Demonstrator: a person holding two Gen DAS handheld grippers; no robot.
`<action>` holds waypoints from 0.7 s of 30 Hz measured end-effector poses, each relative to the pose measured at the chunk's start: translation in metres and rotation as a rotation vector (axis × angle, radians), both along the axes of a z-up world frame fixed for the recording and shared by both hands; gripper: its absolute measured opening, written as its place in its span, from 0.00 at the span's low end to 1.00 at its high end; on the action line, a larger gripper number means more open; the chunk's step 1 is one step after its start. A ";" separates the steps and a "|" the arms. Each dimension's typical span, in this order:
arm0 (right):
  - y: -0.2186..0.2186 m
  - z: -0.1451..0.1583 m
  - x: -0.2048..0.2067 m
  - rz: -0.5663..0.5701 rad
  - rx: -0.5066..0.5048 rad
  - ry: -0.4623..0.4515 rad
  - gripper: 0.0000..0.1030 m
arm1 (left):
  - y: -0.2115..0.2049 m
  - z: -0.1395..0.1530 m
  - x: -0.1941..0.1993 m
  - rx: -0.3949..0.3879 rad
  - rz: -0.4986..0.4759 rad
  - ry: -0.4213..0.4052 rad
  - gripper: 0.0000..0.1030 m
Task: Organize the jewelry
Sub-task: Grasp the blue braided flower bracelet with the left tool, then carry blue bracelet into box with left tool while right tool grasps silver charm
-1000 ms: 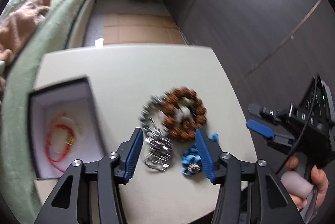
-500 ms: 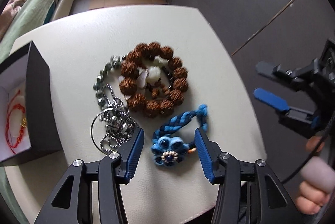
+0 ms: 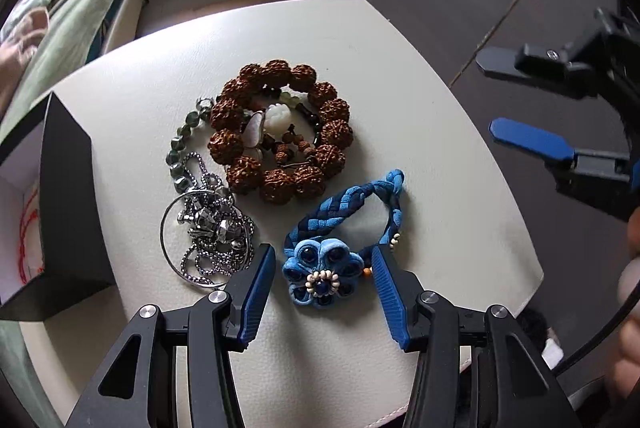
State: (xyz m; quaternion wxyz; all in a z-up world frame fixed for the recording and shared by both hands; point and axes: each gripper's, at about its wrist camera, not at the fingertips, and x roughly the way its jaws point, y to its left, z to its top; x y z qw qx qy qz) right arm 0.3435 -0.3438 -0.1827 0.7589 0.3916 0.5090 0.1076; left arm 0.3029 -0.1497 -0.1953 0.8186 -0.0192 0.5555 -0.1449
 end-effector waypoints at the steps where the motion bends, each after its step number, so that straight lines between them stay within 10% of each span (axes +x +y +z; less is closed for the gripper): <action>1: -0.001 0.000 0.001 -0.001 -0.001 0.000 0.51 | 0.002 0.000 -0.001 -0.016 0.009 -0.003 0.33; 21: 0.034 0.001 0.009 0.121 0.014 -0.024 0.51 | 0.095 0.077 0.005 -0.128 0.213 -0.115 0.29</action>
